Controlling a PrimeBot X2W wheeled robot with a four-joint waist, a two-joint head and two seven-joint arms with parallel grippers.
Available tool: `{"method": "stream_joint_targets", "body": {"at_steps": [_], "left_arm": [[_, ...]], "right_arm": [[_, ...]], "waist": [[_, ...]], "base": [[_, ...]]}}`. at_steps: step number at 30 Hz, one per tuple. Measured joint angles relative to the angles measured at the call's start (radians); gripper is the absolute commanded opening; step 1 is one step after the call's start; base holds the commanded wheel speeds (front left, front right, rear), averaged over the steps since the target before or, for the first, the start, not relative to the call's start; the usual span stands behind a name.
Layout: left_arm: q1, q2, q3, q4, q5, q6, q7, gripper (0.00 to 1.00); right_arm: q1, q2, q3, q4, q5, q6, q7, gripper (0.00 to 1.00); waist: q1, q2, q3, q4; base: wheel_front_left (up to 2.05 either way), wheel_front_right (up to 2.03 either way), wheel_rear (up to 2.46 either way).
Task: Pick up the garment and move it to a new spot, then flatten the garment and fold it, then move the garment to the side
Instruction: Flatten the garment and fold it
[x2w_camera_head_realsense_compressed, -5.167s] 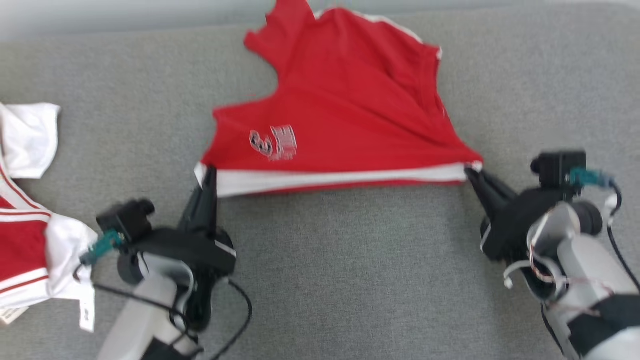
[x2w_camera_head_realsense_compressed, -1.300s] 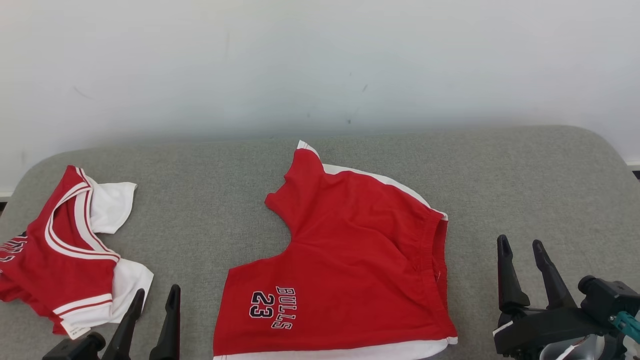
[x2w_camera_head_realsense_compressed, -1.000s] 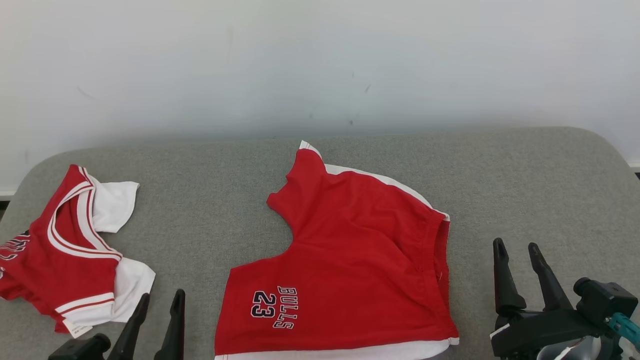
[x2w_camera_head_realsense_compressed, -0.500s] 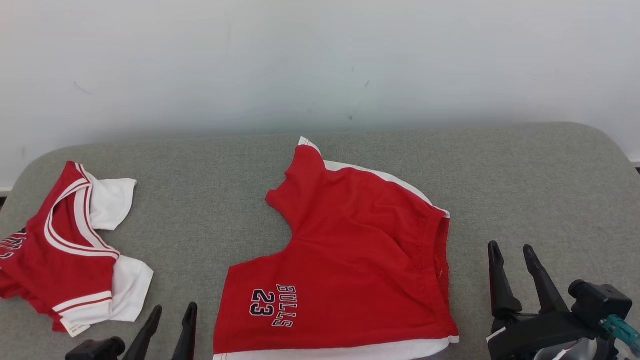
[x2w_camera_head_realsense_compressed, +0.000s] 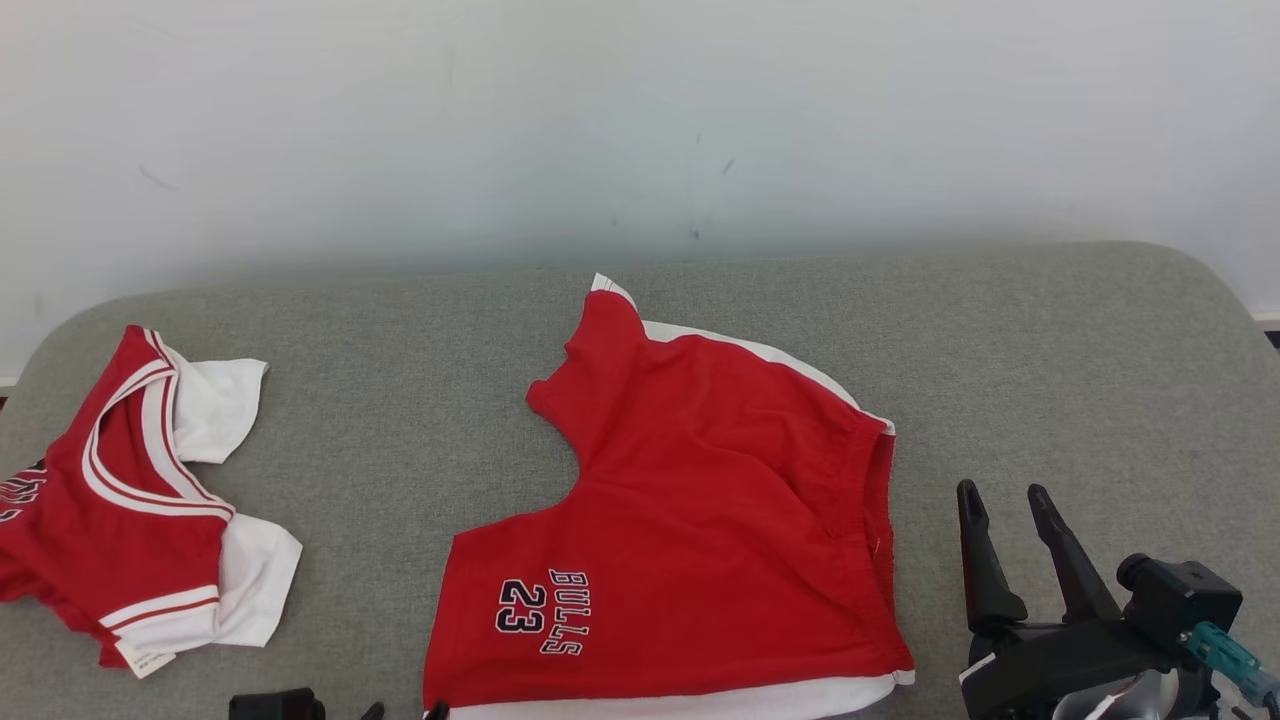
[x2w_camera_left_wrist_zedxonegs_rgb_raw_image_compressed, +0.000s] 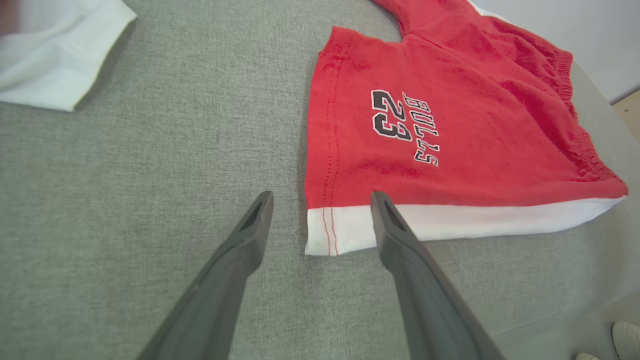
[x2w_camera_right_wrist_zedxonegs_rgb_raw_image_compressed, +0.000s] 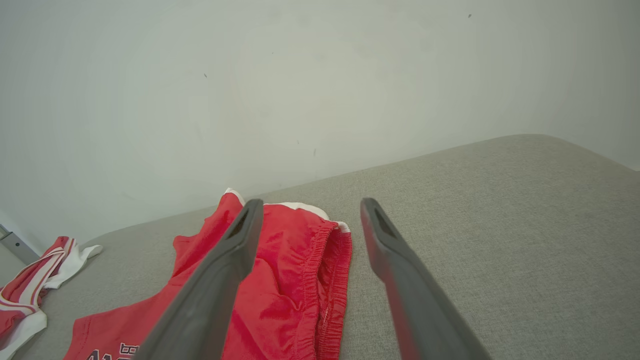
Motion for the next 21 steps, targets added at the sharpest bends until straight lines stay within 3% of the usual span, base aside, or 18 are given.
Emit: {"method": "stream_joint_targets", "body": {"at_steps": [9,21], "left_arm": [[-0.041,0.002,-0.018,0.102,0.013,0.027,0.098,1.0],[-0.067,-0.008,-0.026,0.153,0.011,0.026,0.125,1.0]], "right_arm": [[0.0,0.0,0.015,0.007,-0.005,0.008,0.001,1.0],[0.0,-0.002,0.02,0.008,-0.006,0.009,0.004,1.0]], "waist": [[0.0,0.0,0.004,-0.006],[0.0,0.0,0.007,-0.018]], "base": [[0.0,0.0,0.0],[0.0,0.0,0.0]]}}
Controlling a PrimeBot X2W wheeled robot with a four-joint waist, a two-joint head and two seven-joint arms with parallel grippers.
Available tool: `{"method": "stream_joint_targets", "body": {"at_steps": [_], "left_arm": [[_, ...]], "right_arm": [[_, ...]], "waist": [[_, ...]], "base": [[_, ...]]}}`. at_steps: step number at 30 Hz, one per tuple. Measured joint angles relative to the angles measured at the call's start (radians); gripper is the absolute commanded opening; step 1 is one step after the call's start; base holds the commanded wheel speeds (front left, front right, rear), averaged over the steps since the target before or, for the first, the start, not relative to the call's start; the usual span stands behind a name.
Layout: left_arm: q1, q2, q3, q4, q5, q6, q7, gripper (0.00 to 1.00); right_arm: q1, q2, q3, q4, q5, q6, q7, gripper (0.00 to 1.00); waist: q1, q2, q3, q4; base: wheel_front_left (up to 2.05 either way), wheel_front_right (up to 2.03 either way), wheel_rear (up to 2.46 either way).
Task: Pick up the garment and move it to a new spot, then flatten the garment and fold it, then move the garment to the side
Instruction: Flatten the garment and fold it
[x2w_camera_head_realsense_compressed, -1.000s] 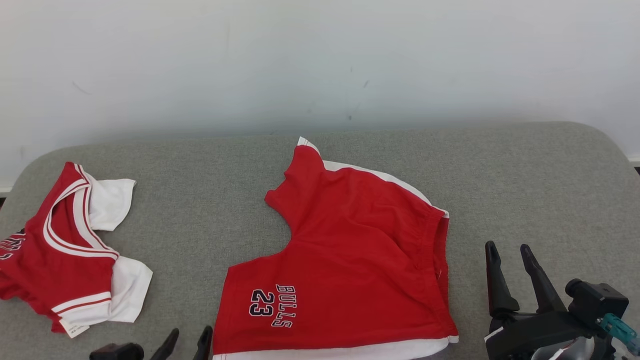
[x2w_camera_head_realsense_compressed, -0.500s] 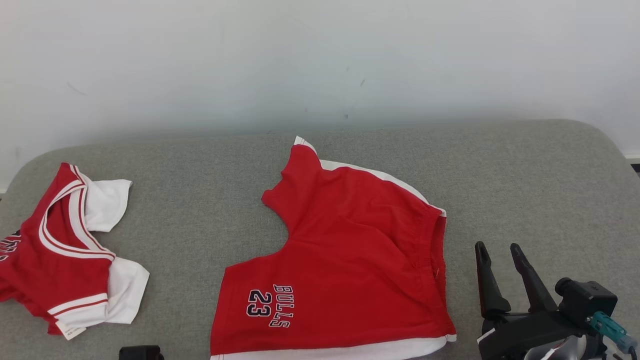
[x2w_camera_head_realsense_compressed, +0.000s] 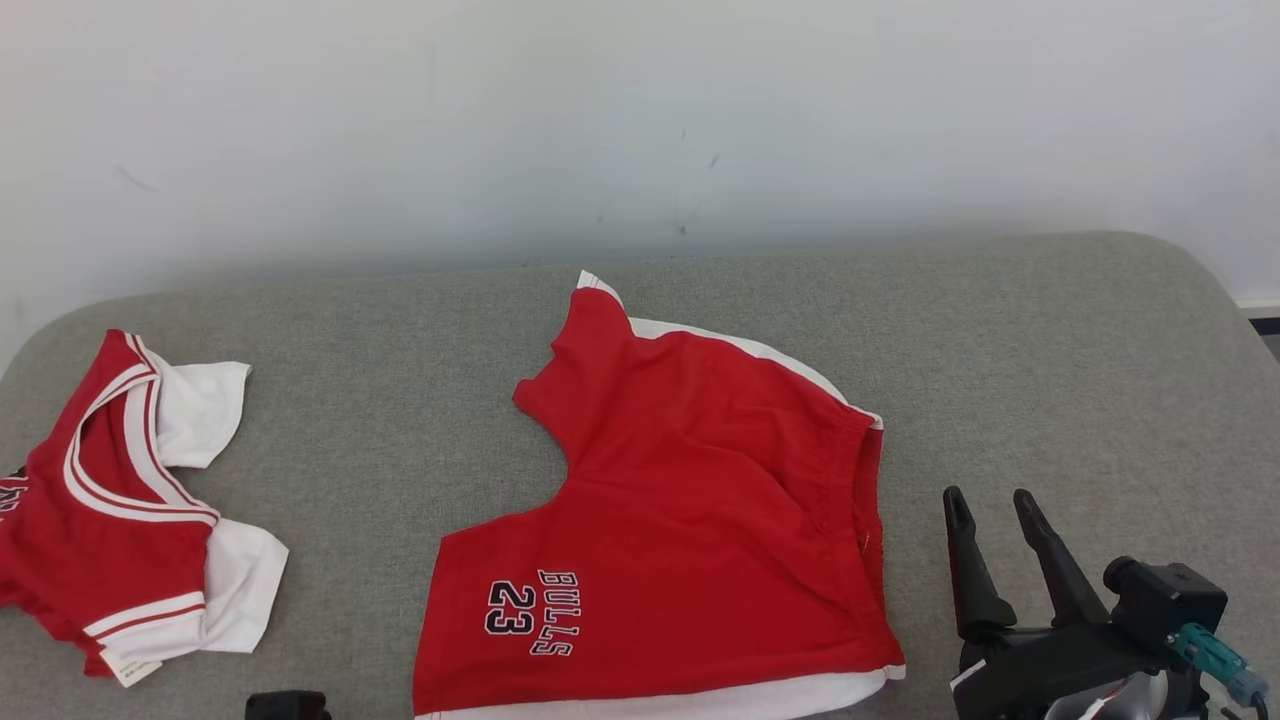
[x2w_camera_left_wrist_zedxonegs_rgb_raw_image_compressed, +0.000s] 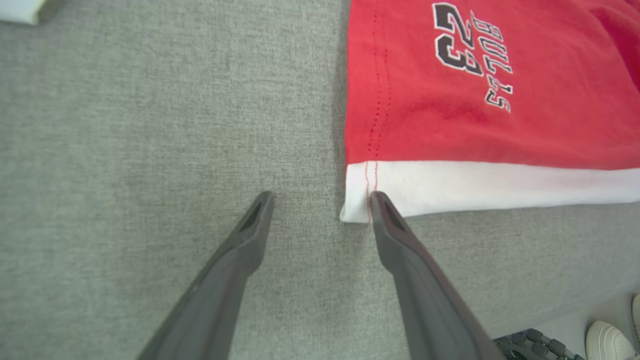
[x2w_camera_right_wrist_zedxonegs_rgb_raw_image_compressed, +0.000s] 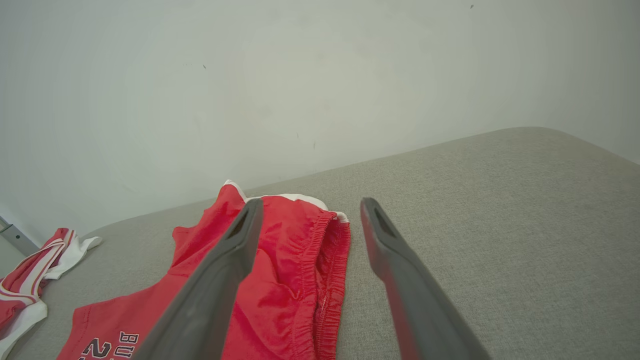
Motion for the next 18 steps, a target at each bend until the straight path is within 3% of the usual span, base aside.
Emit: {"method": "stream_joint_targets", "body": {"at_steps": [6,7,8,9,11,18], "left_arm": [[-0.018,-0.009,-0.011,0.013,-0.007,-0.02,0.008,0.97],[-0.02,-0.01,-0.014,0.014,-0.007,-0.025,0.009,0.77],[-0.02,-0.013,-0.02,0.017,-0.007,-0.029,0.009,0.42],[-0.02,-0.015,-0.022,0.019,-0.007,-0.036,0.009,0.25],[-0.02,-0.019,-0.025,0.025,-0.007,-0.04,0.009,0.0],[-0.026,-0.022,-0.029,0.032,-0.007,-0.044,0.009,0.0]], "right_arm": [[0.0,0.0,0.003,0.004,0.0,0.001,0.004,1.0],[0.0,0.0,0.003,0.005,0.0,0.001,0.004,1.0],[0.0,0.0,0.005,0.007,0.0,0.001,0.004,1.0],[0.0,0.0,0.005,0.008,0.0,0.001,0.004,1.0],[0.0,0.0,0.005,0.009,0.0,0.001,0.004,1.0],[0.002,-0.009,0.011,0.014,-0.008,0.001,0.025,1.0]], "waist": [[0.0,0.0,0.003,-0.003],[0.0,0.0,0.003,-0.004],[0.0,0.0,0.004,-0.005],[0.0,0.0,0.004,-0.006],[0.0,0.0,0.005,-0.007],[0.0,0.0,0.014,-0.008]], "base": [[0.0,0.0,0.0],[0.0,0.0,0.0],[0.0,0.0,0.0],[0.0,0.0,0.0],[0.0,0.0,0.0],[0.0,0.0,0.0]]}}
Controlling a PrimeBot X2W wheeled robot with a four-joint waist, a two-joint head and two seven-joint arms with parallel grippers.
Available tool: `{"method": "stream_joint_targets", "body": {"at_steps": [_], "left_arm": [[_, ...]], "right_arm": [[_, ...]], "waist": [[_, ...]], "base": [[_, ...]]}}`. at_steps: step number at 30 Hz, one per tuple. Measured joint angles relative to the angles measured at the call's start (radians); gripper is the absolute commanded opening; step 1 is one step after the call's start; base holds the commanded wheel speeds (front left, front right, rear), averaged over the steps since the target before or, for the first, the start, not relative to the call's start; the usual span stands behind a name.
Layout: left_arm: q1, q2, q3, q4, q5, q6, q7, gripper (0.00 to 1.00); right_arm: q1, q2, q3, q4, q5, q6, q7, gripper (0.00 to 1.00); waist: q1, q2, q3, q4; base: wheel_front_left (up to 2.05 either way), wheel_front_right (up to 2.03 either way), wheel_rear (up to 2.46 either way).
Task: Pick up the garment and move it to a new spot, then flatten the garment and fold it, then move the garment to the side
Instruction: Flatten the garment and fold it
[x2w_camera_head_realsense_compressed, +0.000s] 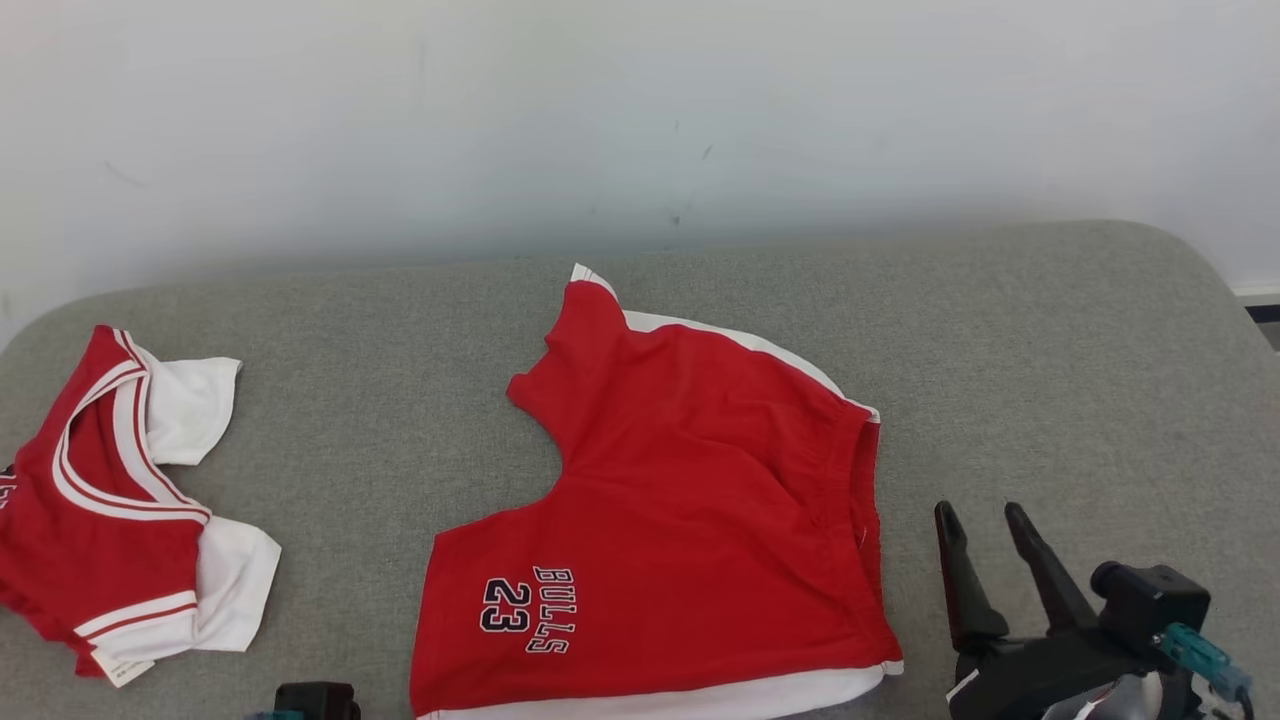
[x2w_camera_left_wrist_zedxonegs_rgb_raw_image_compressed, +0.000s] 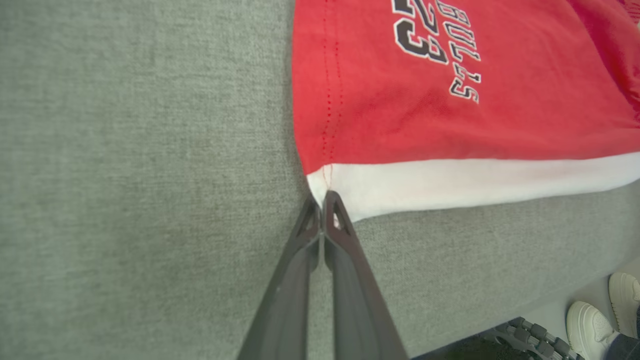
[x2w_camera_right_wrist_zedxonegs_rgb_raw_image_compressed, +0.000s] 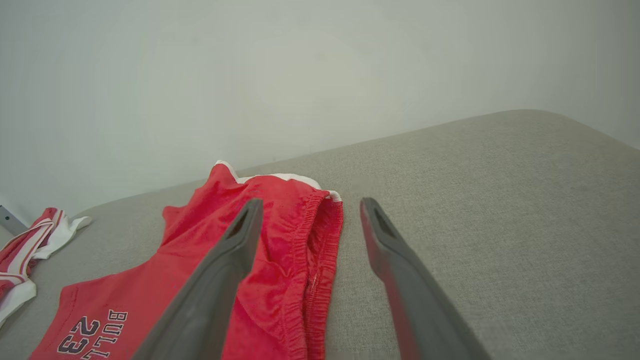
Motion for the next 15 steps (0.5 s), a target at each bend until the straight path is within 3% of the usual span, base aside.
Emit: {"method": "stream_joint_targets", "body": {"at_steps": [8,15], "left_arm": [[-0.013,-0.001,-0.001,0.003,0.0,-0.002,-0.002,0.0],[-0.014,-0.004,0.0,0.008,0.0,-0.008,-0.005,0.0]], "right_arm": [[0.025,-0.03,0.102,0.049,-0.011,0.025,0.173,1.0],[0.056,-0.067,0.132,0.061,-0.028,0.013,0.31,1.0]], "waist": [[0.0,-0.0001,0.013,0.008],[0.0,0.0,0.016,0.011]], "base": [[0.0,0.0,0.0],[0.0,0.0,0.0]]}}
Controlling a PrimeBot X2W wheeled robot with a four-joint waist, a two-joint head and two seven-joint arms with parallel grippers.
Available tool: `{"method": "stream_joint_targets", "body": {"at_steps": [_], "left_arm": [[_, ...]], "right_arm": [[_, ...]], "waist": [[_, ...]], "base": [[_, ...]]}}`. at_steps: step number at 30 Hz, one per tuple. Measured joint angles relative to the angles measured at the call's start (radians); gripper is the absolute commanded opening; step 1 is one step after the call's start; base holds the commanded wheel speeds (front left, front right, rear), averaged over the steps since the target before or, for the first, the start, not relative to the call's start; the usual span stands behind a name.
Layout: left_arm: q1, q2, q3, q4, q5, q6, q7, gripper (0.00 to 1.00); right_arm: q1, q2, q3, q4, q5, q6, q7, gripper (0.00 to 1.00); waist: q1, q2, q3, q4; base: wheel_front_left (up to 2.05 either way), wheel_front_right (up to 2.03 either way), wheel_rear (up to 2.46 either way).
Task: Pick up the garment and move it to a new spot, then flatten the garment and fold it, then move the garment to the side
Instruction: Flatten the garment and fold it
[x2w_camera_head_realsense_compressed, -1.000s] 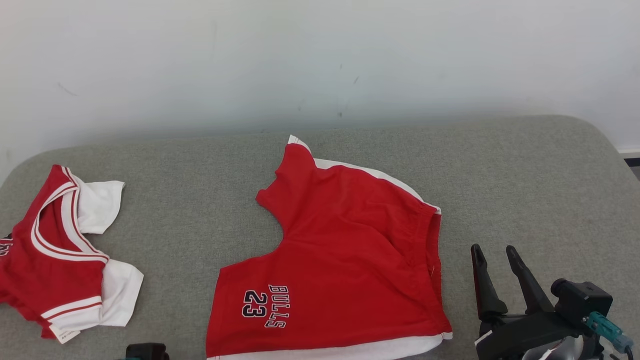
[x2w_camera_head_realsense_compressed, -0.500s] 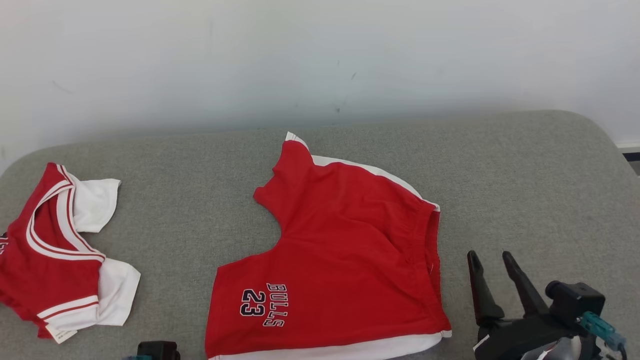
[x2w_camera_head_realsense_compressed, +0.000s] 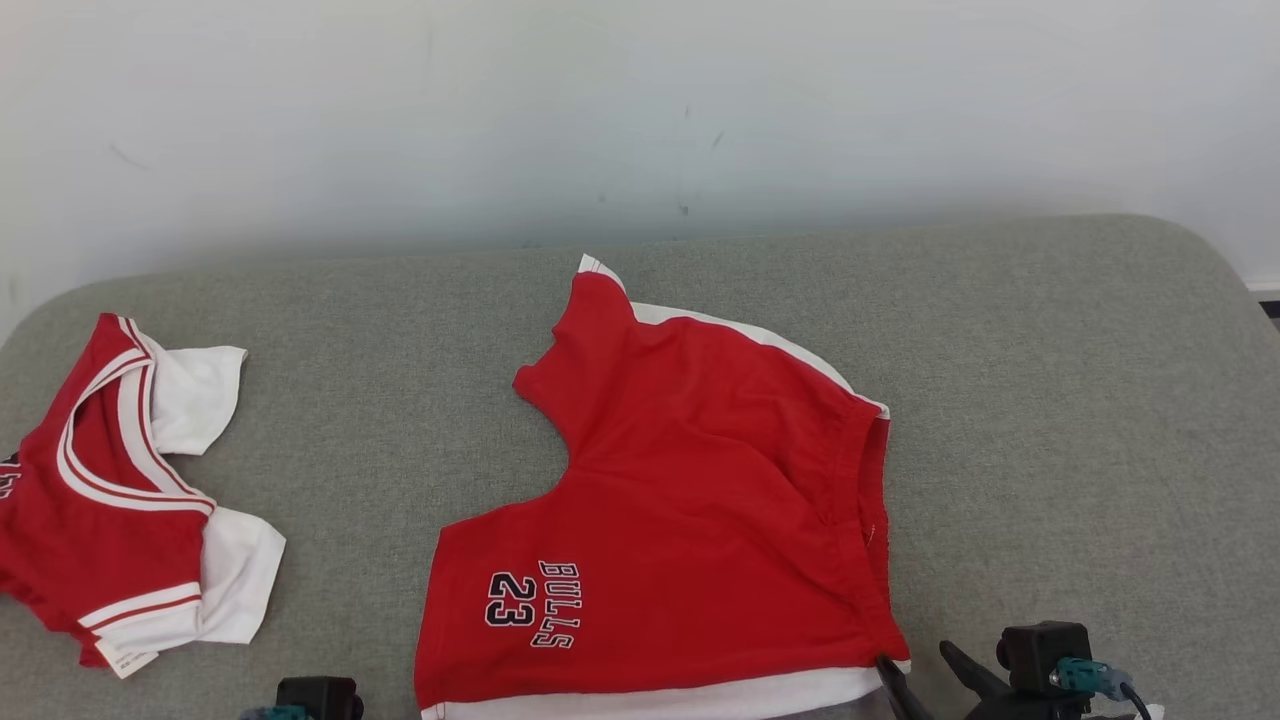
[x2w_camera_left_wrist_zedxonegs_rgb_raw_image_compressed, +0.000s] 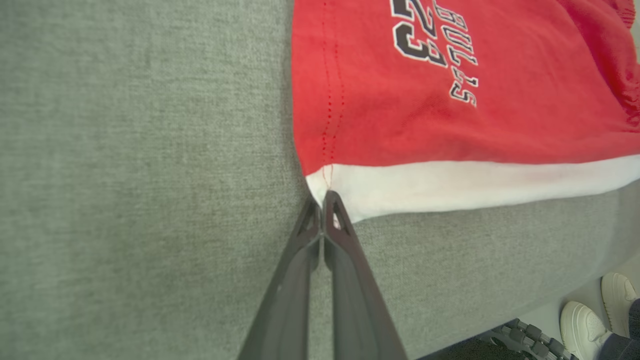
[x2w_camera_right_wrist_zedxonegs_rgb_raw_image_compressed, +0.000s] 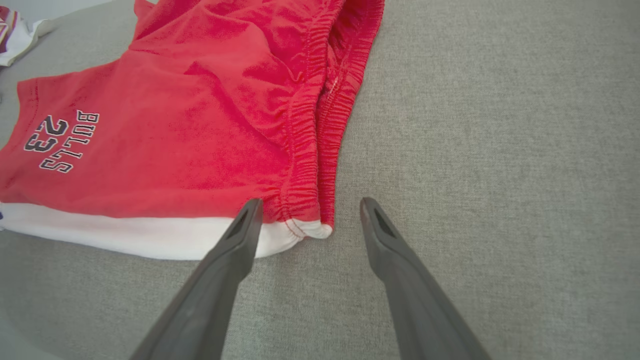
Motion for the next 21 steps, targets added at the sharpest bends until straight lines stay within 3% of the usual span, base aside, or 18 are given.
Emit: {"method": "stream_joint_targets", "body": {"at_steps": [16,18,21], "left_arm": [[-0.018,-0.002,-0.001,0.002,-0.008,-0.003,-0.006,0.0],[-0.019,-0.002,-0.001,0.002,-0.008,-0.006,-0.006,0.0],[-0.02,-0.002,0.0,0.003,-0.008,-0.01,-0.007,0.0]], "right_arm": [[-0.044,-0.029,0.017,-0.01,0.0,-0.006,0.154,0.98],[-0.052,-0.032,0.023,-0.008,0.0,-0.006,0.169,0.91],[-0.058,-0.033,0.03,-0.008,0.0,-0.006,0.191,0.71]], "waist": [[0.0,0.0,0.023,0.001],[0.0,0.0,0.026,0.003],[0.0,0.0001,0.029,0.006]], "base": [[0.0,0.0,0.0],[0.0,0.0,0.0],[0.0,0.0,0.0]]}}
